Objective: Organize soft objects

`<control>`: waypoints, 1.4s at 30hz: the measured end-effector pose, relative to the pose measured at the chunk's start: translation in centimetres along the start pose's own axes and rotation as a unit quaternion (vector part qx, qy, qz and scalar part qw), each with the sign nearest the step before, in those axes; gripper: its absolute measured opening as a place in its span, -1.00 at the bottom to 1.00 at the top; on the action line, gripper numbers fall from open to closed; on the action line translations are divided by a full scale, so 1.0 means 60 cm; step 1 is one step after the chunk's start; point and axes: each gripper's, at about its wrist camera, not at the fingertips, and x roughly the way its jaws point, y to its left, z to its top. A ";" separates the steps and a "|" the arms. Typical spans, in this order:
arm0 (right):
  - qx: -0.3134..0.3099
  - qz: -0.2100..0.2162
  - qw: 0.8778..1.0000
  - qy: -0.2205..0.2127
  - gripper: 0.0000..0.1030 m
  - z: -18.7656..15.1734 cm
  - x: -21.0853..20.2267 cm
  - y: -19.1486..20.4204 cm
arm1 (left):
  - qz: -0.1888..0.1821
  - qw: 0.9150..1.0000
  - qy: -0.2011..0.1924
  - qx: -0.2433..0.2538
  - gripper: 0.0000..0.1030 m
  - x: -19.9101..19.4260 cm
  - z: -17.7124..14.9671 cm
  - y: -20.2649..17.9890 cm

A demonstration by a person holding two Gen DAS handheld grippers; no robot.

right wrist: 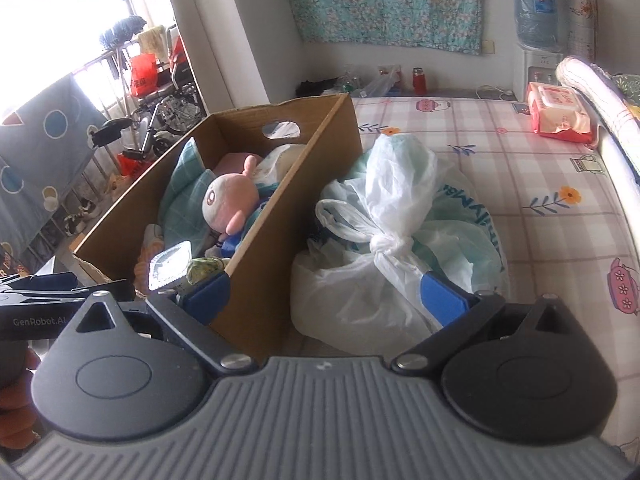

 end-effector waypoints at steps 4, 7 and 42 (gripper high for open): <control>-0.010 -0.016 1.000 0.012 0.98 -0.020 -0.006 0.011 | 0.010 1.000 0.021 -0.010 1.00 0.012 -0.018 -0.007; -0.012 -0.008 1.000 0.026 0.98 -0.028 -0.006 0.019 | 0.012 0.999 0.033 -0.010 1.00 0.016 -0.024 -0.012; -0.049 -0.045 0.996 0.066 0.98 -0.048 0.030 0.048 | 0.015 0.999 0.034 0.003 0.99 0.016 -0.033 -0.020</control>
